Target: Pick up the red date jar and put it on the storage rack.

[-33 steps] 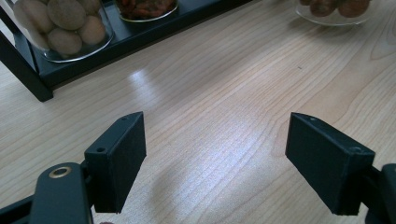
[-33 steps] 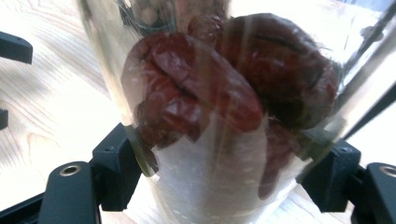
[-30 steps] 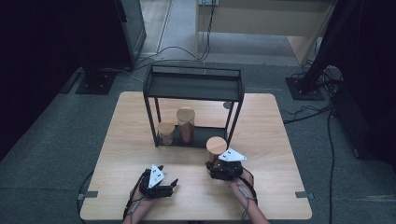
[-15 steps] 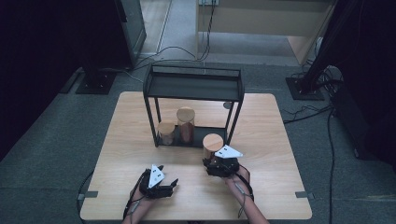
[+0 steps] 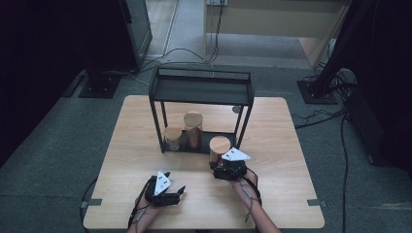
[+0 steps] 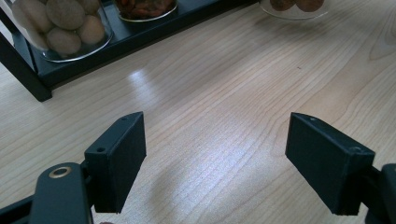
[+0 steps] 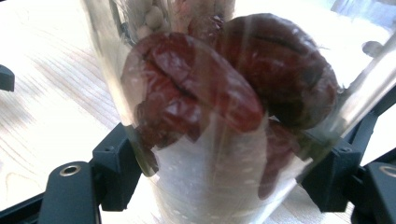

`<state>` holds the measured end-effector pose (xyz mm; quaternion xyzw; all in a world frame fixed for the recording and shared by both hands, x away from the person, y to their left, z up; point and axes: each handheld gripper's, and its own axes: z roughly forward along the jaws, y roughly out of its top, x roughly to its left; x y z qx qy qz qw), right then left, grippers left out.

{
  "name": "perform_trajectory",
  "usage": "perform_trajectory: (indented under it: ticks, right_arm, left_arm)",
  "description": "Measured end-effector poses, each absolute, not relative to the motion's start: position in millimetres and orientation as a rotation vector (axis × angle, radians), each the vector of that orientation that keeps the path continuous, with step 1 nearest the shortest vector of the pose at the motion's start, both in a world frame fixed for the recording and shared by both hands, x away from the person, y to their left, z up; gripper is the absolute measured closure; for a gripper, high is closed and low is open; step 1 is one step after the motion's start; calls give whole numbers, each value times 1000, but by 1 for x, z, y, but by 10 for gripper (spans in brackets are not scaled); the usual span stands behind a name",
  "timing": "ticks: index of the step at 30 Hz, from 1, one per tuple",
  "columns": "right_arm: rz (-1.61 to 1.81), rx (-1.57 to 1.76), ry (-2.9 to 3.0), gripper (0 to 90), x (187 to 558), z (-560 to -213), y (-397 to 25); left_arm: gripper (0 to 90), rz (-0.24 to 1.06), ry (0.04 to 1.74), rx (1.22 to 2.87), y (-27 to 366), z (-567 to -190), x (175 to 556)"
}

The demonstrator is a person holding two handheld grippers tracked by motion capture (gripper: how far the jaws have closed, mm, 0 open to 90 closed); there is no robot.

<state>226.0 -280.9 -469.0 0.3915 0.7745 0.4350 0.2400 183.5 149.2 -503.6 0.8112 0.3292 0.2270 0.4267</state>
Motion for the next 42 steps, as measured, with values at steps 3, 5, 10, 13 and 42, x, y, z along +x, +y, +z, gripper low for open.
perform_trajectory:
  ticks: [3, 5, 10, 13, 42]
  right_arm:
    - [1186, 1076, 2120, 248, 229, -469, -279]
    - [1185, 1079, 2120, 248, 229, -469, -278]
    - [1173, 1083, 2107, 247, 235, -468, -274]
    - [1171, 1086, 2104, 248, 237, -468, -273]
    - [1183, 1132, 2044, 247, 258, -461, -258]
  left_arm:
    - [202, 567, 821, 2029, 149, -503, 184]
    - [202, 566, 822, 2027, 149, -504, 184]
    - [202, 566, 822, 2026, 150, -504, 184]
    - [202, 565, 823, 2026, 150, -504, 184]
    - [202, 552, 830, 2020, 151, -504, 185]
